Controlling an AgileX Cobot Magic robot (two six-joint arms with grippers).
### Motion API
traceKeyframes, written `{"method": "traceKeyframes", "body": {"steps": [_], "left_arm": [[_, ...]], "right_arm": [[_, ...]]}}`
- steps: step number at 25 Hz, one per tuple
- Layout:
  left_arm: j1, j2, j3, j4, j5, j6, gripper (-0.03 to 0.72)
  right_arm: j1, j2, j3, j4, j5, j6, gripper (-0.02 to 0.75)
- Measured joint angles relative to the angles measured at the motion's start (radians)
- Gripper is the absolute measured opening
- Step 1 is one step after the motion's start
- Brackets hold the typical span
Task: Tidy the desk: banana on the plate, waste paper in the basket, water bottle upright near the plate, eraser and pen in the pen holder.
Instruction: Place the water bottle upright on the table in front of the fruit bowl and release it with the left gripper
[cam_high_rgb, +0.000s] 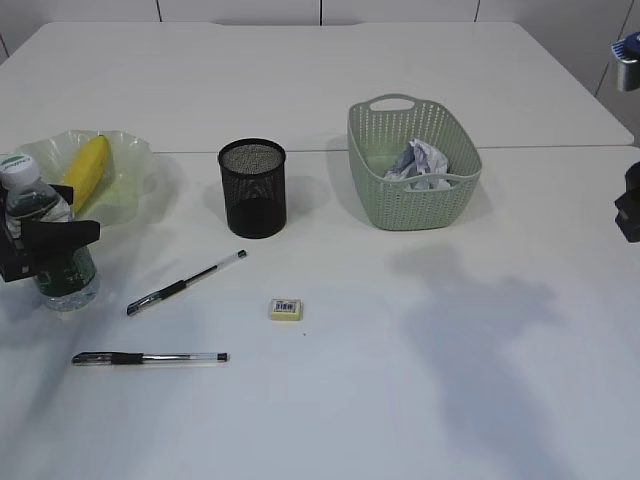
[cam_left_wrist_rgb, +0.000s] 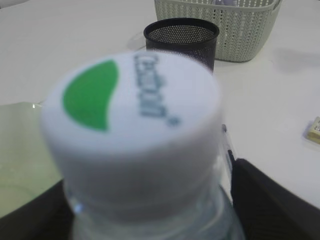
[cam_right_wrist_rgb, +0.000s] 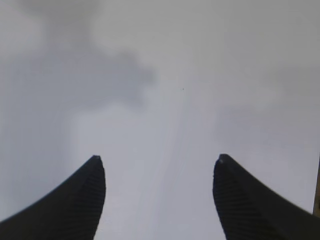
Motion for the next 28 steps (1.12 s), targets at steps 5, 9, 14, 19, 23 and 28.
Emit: {"method": "traceKeyframes", "body": {"steps": [5,9,14,19,23,28], "left_arm": [[0.000,-0.013,0.000,0.000,0.000,-0.033,0.627],[0.000,-0.013,0.000,0.000,0.000,-0.046,0.630],[0.000,-0.054,0.000,0.000,0.000,-0.051,0.630],[0.000,-0.121,0.000,0.000,0.001,-0.056,0.630],[0.000,-0.151,0.000,0.002,0.004,-0.067,0.630],[0.000,-0.192,0.000,0.002,0.004,-0.082,0.629]], "right_arm": [[0.000,0.000,0.000,-0.002,0.004,-0.001,0.501],[0.000,0.000,0.000,-0.002,0.010,-0.002,0.501],[0.000,0.000,0.000,-0.002,0.015,-0.005,0.501],[0.000,0.000,0.000,-0.002,0.016,-0.007,0.501],[0.000,0.000,0.000,-0.002,0.016,-0.007,0.501],[0.000,0.000,0.000,-0.002,0.019,-0.009,0.501]]}}
